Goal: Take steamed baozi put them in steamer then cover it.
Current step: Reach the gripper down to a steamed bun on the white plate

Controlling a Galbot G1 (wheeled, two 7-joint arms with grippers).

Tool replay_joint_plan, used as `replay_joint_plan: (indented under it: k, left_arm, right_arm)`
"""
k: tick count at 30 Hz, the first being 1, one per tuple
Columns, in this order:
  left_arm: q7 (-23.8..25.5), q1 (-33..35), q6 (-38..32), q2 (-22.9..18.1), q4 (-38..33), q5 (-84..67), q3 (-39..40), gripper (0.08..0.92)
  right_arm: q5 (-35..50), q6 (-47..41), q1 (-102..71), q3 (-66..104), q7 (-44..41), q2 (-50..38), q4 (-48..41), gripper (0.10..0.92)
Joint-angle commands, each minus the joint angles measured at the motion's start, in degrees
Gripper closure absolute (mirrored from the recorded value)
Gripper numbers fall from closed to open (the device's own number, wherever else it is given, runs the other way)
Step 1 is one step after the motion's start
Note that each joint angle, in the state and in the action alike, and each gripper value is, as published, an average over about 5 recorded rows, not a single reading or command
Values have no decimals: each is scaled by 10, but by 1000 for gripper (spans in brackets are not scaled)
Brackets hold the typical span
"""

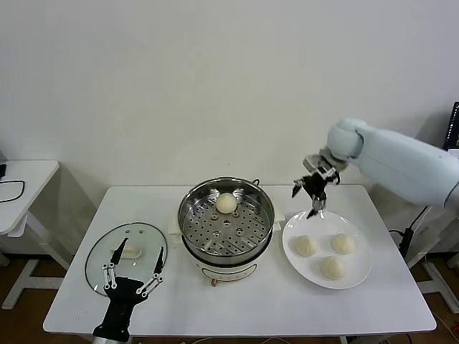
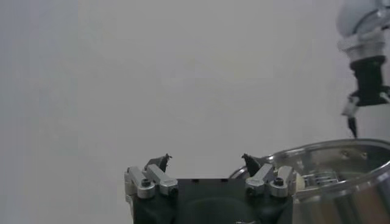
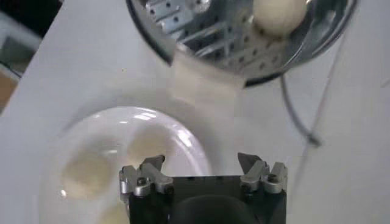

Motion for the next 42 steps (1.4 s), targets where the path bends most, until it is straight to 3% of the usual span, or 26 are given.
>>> replay_joint_plan:
  k: [1,29,42]
  left_arm:
    - [0,0,-1,0,3,0,0,177]
    - [0,-5,2,4,6,-4,-2,177]
    - [-1,-5,1,5,4,-5,0,177]
  right_arm:
    - [9,-42,-73,-12,39,-27,-4,203]
    - [-16,-38,-122,16,76,5,-33,203]
    - [-24,-32,-98,16,79,-11,-8,332]
